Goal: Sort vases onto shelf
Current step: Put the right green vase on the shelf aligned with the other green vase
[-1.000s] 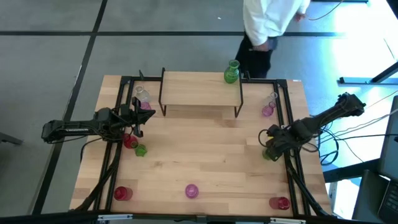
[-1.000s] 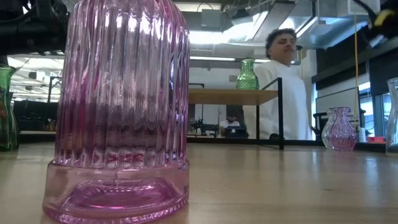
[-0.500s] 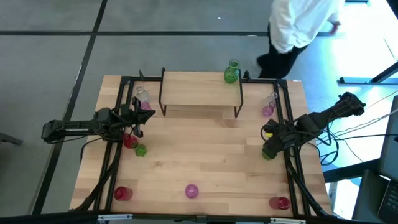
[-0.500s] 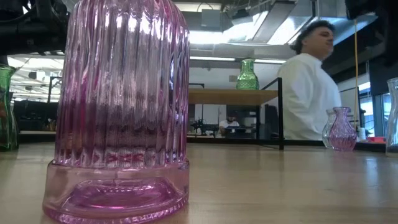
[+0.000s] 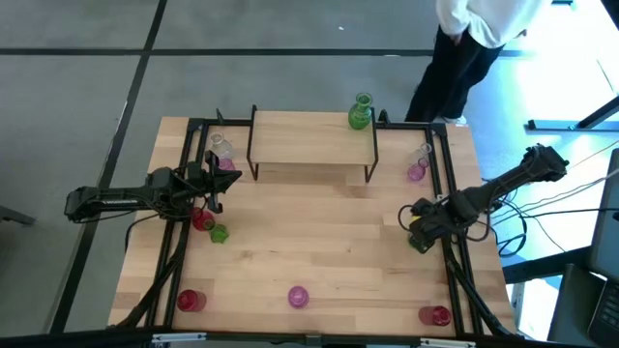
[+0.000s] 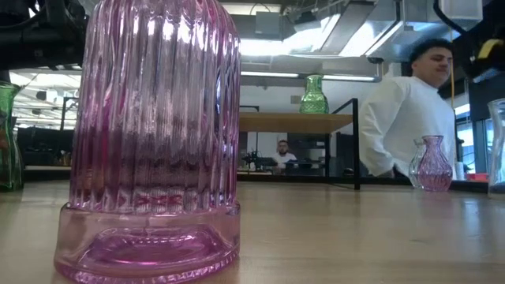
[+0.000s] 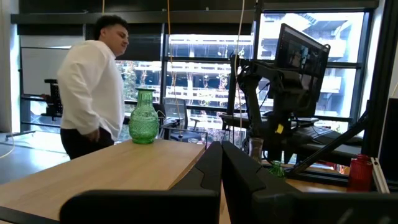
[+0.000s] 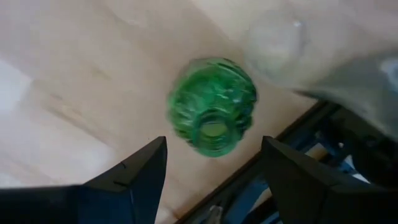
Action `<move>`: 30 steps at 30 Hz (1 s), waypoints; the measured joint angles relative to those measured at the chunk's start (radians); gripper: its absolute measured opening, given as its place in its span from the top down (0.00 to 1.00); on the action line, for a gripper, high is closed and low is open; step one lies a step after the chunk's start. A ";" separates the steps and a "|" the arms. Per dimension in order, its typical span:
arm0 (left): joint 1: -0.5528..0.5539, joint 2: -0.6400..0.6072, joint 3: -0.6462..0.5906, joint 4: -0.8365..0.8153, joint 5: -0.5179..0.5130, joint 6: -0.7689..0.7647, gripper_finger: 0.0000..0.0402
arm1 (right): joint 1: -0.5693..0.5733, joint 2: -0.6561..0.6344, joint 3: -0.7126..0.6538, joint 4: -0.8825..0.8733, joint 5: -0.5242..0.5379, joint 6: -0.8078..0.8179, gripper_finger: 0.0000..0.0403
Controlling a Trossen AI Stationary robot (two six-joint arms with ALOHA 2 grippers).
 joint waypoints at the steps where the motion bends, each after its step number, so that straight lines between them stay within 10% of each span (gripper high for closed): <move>1: 0.000 0.000 0.000 0.000 0.000 0.000 1.00 | 0.000 0.001 -0.006 -0.001 0.000 0.002 0.40; 17: 0.000 0.000 0.000 0.000 0.000 0.000 1.00 | 0.000 0.010 -0.006 0.031 0.041 0.017 0.41; 30: 0.000 0.000 0.000 0.000 0.000 0.000 1.00 | 0.000 0.055 -0.017 0.054 -0.006 -0.009 0.67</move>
